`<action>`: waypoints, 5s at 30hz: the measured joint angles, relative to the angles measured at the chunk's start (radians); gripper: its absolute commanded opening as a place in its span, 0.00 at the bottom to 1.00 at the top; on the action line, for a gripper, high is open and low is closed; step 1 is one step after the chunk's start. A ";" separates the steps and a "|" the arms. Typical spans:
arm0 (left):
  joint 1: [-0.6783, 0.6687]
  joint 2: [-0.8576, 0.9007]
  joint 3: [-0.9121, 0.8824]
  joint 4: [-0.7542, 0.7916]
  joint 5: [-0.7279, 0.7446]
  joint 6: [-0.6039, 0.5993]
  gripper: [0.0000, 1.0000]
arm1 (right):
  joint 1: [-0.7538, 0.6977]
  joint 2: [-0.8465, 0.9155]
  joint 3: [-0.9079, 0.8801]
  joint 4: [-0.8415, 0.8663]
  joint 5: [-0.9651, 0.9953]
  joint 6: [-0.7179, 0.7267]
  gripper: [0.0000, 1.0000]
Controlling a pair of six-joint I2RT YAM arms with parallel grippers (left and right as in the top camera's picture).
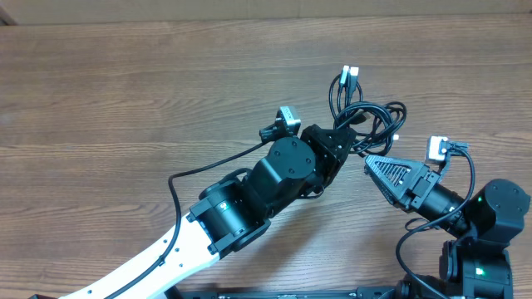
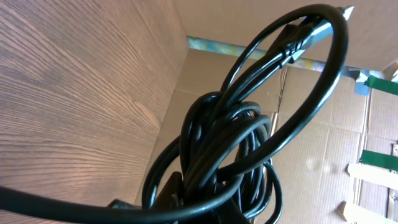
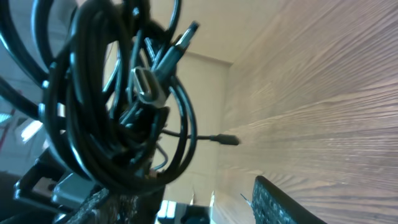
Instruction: Untangle cables
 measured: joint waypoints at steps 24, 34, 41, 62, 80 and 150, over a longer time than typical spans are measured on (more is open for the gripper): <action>-0.013 0.002 0.000 -0.055 -0.019 -0.006 0.04 | 0.000 -0.001 0.000 0.016 0.010 -0.142 0.53; -0.013 0.002 0.000 -0.047 0.032 -0.011 0.04 | 0.001 -0.002 0.001 -0.090 0.144 -0.156 0.49; -0.013 0.002 0.000 -0.054 0.137 -0.015 0.04 | 0.001 -0.002 0.000 -0.053 0.200 -0.141 0.48; -0.011 0.014 0.000 -0.024 0.268 0.315 0.04 | 0.007 -0.012 0.004 -0.223 0.522 -0.133 0.51; -0.010 0.014 -0.001 -0.024 0.279 0.653 0.04 | 0.008 -0.014 0.008 -0.277 0.639 -0.232 0.45; -0.020 -0.067 -0.005 -0.087 -0.047 0.375 0.04 | 0.005 0.000 0.005 -0.211 0.161 -0.206 0.97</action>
